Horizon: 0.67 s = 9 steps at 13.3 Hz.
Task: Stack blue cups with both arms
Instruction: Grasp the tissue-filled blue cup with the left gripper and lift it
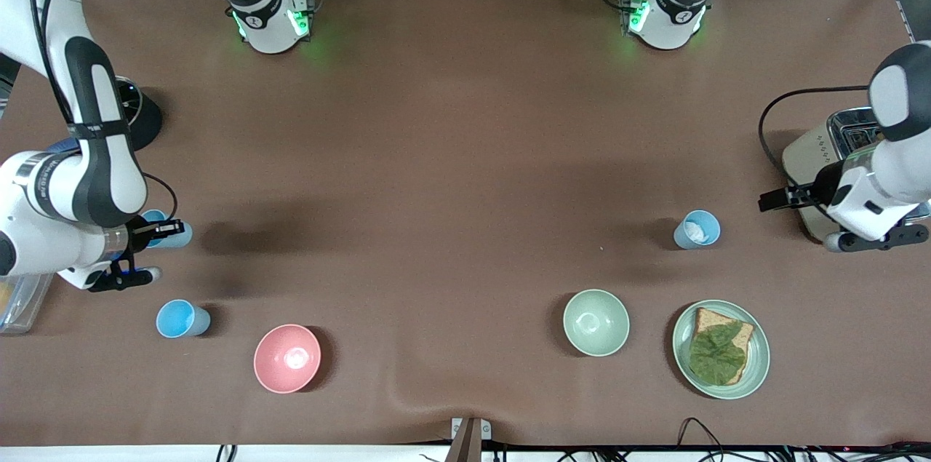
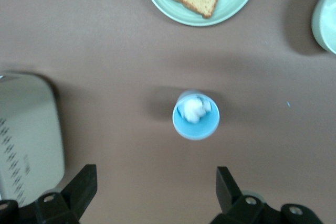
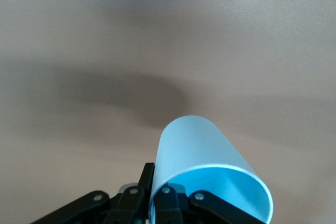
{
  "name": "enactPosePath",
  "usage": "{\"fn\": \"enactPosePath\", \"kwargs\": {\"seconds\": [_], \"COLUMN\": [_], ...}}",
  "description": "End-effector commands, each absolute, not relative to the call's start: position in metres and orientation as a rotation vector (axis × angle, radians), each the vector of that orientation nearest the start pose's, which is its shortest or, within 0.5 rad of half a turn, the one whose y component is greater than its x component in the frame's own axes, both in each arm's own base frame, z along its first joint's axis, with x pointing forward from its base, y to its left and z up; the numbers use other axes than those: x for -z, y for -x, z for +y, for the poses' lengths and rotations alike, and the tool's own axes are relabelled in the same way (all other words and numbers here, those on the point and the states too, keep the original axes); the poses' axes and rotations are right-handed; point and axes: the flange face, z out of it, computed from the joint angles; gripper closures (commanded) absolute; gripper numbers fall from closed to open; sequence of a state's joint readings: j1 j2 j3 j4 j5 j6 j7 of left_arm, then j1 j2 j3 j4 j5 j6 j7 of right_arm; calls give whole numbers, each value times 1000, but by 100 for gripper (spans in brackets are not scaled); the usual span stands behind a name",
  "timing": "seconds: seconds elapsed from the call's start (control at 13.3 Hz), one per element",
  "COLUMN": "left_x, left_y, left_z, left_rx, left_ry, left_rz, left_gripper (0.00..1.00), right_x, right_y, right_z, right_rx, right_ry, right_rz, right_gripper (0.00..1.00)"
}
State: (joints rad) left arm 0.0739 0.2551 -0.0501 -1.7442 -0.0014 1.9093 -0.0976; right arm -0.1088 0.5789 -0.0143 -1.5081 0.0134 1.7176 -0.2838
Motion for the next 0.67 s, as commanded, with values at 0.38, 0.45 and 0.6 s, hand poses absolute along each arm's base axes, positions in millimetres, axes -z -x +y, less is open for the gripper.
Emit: {"fn": "enactPosePath", "kwargs": {"seconds": [0.38,0.45,0.6], "left_x": [-291,-280,-263], "left_y": [-588,-588,-589], "left_z": [27,27,27], "left_rx": [66,73,76], "left_ry": [3162,3162,3164], "left_rz": [-189,-188,-190], "left_gripper": [0,0,0], "right_x": [-366,-366,-366], "right_y": [-655,-655,-654], "right_z": [-28,-28,-28], "right_rx": [-537,-539,-549], "right_ry": [3089,3089,3087], "right_rz": [-401,-398,-397], "right_gripper": [100,100,100]}}
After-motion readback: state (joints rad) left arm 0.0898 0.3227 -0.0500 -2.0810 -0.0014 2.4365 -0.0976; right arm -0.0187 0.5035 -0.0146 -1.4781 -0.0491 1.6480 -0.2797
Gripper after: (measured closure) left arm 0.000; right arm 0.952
